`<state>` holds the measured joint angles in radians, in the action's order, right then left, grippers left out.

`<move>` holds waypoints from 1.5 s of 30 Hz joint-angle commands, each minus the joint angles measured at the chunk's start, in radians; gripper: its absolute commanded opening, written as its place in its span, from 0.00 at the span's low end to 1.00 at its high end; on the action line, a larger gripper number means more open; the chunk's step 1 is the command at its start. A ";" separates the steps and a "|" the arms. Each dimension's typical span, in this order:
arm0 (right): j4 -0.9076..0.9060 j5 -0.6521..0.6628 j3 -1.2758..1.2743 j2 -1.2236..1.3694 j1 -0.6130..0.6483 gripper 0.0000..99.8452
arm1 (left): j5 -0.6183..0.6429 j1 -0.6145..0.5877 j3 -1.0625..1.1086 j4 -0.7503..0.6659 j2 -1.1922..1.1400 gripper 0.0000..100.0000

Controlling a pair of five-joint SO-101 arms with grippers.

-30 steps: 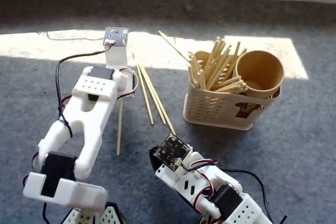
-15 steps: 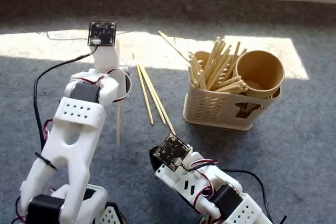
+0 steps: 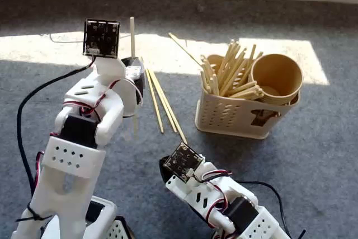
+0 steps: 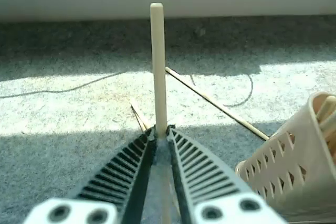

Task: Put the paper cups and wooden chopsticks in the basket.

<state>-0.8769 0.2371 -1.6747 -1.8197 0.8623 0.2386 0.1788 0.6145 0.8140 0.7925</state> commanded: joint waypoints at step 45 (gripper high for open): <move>0.015 0.011 -0.099 -0.013 0.028 0.01 | 0.009 0.364 -0.278 -0.629 -0.283 0.01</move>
<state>-0.8769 0.2371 -1.6747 -1.8197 0.8853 0.2386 0.5286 0.3583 0.2094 0.5347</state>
